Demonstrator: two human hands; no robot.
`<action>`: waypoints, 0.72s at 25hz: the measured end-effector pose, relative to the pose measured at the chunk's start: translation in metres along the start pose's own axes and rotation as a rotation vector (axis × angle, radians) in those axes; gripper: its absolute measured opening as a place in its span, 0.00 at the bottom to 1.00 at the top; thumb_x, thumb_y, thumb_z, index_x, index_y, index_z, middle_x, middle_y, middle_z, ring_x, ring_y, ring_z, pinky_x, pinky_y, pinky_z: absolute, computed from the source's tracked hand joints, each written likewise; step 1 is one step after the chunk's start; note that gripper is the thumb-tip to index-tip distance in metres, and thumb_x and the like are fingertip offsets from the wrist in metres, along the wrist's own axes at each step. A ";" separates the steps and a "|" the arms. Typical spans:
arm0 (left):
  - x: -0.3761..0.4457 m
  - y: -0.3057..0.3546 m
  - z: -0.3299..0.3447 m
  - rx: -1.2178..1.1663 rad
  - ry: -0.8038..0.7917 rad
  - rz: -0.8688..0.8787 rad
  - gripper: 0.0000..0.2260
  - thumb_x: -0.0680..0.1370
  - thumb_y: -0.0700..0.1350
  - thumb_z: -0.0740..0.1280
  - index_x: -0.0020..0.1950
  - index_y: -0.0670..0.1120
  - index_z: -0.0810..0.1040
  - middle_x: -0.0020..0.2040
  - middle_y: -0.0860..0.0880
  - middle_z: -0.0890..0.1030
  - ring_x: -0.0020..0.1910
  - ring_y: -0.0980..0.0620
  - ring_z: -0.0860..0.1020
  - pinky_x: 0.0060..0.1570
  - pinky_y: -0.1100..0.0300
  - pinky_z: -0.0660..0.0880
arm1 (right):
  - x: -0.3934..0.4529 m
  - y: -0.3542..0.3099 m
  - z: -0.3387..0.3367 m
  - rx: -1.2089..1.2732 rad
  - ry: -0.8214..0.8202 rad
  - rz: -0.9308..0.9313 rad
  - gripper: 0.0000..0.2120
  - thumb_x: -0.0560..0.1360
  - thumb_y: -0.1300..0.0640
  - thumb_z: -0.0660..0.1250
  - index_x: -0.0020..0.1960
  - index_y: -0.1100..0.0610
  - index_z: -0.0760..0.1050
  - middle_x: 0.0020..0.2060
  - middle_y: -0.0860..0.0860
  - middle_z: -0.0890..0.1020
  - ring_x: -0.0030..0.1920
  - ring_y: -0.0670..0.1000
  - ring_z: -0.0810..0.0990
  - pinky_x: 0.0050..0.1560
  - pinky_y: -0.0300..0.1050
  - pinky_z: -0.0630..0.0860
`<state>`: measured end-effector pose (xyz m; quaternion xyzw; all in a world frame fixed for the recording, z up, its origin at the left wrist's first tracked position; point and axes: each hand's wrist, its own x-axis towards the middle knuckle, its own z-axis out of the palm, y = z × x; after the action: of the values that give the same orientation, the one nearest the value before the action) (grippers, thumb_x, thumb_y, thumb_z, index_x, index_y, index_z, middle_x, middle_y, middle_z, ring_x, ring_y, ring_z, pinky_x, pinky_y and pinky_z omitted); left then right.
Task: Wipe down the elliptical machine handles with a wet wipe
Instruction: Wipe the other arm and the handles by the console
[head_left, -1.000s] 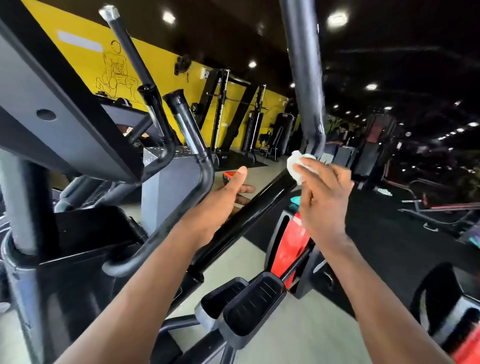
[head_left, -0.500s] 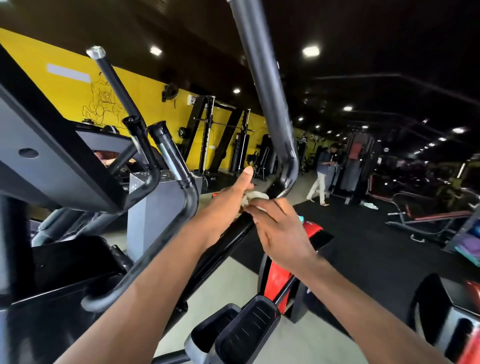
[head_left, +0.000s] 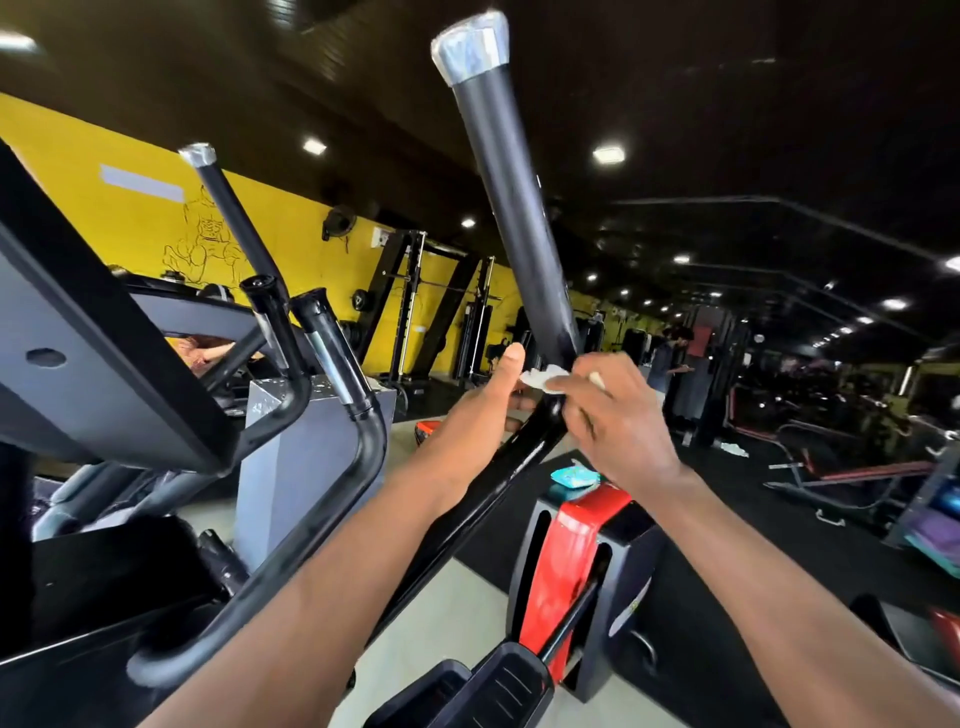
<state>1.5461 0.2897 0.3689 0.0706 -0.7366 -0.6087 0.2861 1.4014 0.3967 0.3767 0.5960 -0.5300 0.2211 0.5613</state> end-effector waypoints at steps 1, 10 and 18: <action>0.000 0.004 0.002 -0.018 0.010 0.010 0.35 0.65 0.77 0.47 0.59 0.59 0.76 0.57 0.54 0.81 0.57 0.53 0.77 0.61 0.52 0.70 | 0.023 0.003 -0.008 -0.003 0.050 0.027 0.11 0.75 0.65 0.60 0.52 0.62 0.80 0.51 0.52 0.71 0.50 0.54 0.74 0.47 0.44 0.76; -0.003 0.041 -0.003 -0.170 0.058 0.210 0.33 0.70 0.71 0.47 0.66 0.56 0.72 0.62 0.48 0.78 0.60 0.50 0.77 0.65 0.48 0.72 | 0.013 0.017 -0.014 0.001 -0.087 -0.162 0.09 0.72 0.66 0.63 0.50 0.58 0.75 0.45 0.55 0.77 0.41 0.54 0.79 0.37 0.46 0.81; -0.009 0.055 0.002 -0.243 0.095 0.228 0.27 0.72 0.70 0.47 0.57 0.57 0.76 0.55 0.51 0.81 0.56 0.52 0.79 0.59 0.52 0.75 | 0.045 0.005 -0.014 -0.059 -0.227 -0.306 0.10 0.71 0.64 0.65 0.51 0.59 0.79 0.43 0.53 0.78 0.42 0.53 0.76 0.40 0.48 0.80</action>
<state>1.5659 0.3087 0.4174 -0.0199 -0.6464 -0.6530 0.3942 1.4171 0.3933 0.4218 0.6739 -0.4994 0.0490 0.5423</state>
